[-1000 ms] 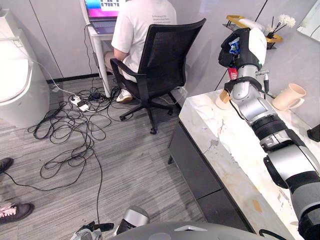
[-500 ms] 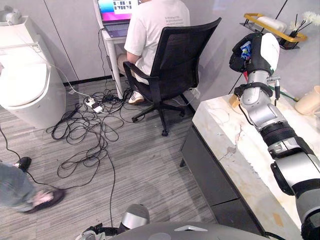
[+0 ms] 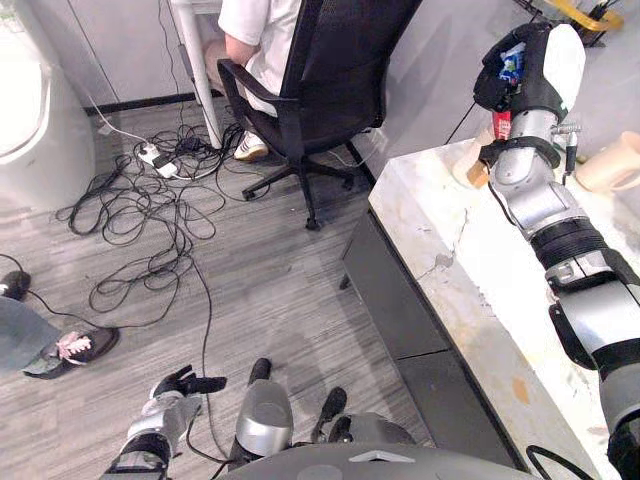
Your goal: Organize the bathroom.
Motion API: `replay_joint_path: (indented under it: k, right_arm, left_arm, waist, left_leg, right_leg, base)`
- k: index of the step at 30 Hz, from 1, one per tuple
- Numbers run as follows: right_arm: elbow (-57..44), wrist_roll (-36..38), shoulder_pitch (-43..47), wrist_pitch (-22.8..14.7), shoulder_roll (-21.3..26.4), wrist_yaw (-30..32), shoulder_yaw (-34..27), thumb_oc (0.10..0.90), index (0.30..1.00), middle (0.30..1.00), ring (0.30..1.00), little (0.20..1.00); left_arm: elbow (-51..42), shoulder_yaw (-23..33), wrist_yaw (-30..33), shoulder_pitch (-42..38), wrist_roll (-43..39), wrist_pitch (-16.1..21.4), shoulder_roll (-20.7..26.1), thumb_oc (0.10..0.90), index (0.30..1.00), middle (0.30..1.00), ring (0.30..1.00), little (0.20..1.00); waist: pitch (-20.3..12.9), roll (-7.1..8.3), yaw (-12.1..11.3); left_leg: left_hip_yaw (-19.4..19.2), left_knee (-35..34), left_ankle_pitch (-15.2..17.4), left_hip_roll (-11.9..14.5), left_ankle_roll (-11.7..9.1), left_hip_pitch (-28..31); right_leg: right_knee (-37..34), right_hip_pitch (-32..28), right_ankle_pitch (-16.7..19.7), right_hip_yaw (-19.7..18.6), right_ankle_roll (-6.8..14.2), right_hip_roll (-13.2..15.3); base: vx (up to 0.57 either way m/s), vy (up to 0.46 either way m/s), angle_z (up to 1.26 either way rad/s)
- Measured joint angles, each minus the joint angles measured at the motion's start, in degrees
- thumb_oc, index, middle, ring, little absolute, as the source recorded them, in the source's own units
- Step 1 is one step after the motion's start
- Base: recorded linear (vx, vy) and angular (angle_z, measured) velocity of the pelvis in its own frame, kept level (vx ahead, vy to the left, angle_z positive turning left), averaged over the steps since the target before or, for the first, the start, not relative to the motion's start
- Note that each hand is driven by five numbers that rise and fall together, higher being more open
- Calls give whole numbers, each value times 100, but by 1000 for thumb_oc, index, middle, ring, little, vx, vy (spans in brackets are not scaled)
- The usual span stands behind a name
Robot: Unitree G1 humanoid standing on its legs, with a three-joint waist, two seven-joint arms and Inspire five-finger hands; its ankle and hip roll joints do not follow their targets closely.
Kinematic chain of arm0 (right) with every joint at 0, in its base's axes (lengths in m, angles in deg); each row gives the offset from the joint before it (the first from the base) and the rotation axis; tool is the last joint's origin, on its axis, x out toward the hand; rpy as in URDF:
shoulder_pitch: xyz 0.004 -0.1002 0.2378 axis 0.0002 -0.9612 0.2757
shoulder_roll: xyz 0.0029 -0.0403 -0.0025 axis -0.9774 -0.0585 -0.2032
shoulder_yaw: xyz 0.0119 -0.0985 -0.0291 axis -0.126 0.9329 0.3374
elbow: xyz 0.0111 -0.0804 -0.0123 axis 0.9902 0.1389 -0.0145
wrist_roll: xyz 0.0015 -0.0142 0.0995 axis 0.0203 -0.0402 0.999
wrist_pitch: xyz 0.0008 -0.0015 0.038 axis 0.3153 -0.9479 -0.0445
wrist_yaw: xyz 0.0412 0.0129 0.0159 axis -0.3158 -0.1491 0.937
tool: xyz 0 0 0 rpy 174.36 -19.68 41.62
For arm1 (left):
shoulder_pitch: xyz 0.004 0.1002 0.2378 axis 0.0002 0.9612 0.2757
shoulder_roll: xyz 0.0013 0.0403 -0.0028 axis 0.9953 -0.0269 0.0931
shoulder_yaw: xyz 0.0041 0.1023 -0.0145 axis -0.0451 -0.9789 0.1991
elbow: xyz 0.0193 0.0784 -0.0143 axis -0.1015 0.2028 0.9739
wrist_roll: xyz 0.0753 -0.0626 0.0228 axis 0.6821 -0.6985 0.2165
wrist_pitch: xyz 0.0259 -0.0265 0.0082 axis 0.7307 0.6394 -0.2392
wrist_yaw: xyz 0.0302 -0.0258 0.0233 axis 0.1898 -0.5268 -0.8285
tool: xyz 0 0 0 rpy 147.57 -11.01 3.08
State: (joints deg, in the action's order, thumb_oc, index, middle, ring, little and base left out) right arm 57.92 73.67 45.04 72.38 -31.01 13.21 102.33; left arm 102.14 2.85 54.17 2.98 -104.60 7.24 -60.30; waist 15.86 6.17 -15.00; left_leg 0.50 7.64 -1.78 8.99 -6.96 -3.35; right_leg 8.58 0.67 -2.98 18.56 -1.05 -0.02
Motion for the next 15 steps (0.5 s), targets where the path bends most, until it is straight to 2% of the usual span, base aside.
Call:
replay_joint_path:
  k: [2,9,15]
  right_arm:
    - [-6,13,1,16,3,-1,36,400,300,300,300,300]
    - [-9,14,5,26,3,-25,54,400,300,300,300,300]
    - [-14,65,-32,77,1,-53,4,400,300,300,300,300]
  left_arm:
    - [109,-92,1,111,12,-21,-142,800,900,900,900,900]
    - [221,-53,-6,515,48,205,-143,800,900,900,900,900]
    - [215,84,-32,473,71,286,-130,800,900,900,900,900]
  waist:
    - [20,72,-39]
    - [9,38,-65]
    - [10,-112,-41]
  left_leg:
    - [-7,-37,-9,52,-76,39]
    - [-51,-139,13,-91,-30,103]
    - [-125,-224,65,-148,25,366]
  right_leg:
    - [-9,-23,-29,4,-45,-50]
    - [-71,-88,6,1,-54,69]
    - [-278,-388,68,-22,20,102]
  base:
    - [9,18,0]
    - [6,25,3]
    - [15,4,-1]
